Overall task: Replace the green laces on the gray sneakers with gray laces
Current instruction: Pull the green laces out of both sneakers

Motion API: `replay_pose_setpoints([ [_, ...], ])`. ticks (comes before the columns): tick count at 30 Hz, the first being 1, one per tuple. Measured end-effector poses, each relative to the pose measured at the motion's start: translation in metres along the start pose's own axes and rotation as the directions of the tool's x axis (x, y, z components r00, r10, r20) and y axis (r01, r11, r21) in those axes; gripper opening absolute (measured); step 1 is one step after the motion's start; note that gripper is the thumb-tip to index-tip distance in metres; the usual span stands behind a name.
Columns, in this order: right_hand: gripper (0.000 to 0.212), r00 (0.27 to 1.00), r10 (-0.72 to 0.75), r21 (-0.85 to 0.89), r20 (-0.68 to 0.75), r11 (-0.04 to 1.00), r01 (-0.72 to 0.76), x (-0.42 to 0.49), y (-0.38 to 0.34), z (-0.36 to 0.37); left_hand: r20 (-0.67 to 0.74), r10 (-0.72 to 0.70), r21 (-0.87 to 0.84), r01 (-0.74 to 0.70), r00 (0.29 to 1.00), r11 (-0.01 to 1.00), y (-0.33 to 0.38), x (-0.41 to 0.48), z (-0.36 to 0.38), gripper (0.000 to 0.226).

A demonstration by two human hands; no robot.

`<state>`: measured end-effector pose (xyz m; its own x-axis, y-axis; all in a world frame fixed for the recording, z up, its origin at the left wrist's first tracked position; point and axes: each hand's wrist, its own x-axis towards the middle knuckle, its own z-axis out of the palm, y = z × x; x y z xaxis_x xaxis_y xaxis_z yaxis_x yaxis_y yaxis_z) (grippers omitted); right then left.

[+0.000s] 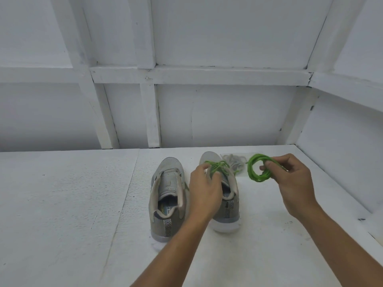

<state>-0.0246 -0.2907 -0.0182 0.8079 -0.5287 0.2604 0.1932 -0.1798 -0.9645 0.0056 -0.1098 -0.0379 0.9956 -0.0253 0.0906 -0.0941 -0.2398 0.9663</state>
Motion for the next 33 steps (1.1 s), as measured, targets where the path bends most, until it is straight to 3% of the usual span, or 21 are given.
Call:
replay_pose_setpoints([
  [4,0.004,0.982,0.186,-0.169,0.016,0.969,-0.181,0.016,0.041,-0.016,0.033,-0.135,-0.009,0.136,0.990,0.991,-0.013,-0.002,0.008,0.057],
  [10,0.005,0.941,0.339,-0.362,0.009,0.878,-0.313,0.031,0.087,-0.023,0.060,-0.224,-0.030,0.226,0.973,0.974,-0.020,-0.004,0.011,0.052],
  [15,0.007,0.951,0.308,-0.575,0.019,0.781,-0.242,0.032,0.097,-0.021,0.053,-0.281,-0.054,0.284,0.958,0.957,-0.027,-0.005,0.012,0.046],
  [21,0.004,0.951,0.306,-0.667,0.037,0.716,-0.205,0.029,0.101,-0.022,0.075,-0.347,-0.079,0.353,0.935,0.932,-0.033,-0.004,0.014,0.048],
  [27,0.031,0.943,0.321,-0.668,0.088,0.721,-0.183,0.032,0.096,-0.026,0.075,-0.360,-0.094,0.366,0.930,0.926,-0.036,-0.003,0.015,0.040],
  [30,0.030,0.958,0.272,-0.681,0.096,0.719,-0.136,0.033,0.085,-0.023,0.069,-0.357,-0.073,0.362,0.932,0.929,-0.036,-0.002,0.015,0.047],
  [33,0.030,0.972,0.202,-0.609,0.124,0.788,-0.086,0.032,0.066,-0.009,0.054,-0.360,-0.055,0.362,0.932,0.930,-0.038,0.004,0.014,0.059],
])
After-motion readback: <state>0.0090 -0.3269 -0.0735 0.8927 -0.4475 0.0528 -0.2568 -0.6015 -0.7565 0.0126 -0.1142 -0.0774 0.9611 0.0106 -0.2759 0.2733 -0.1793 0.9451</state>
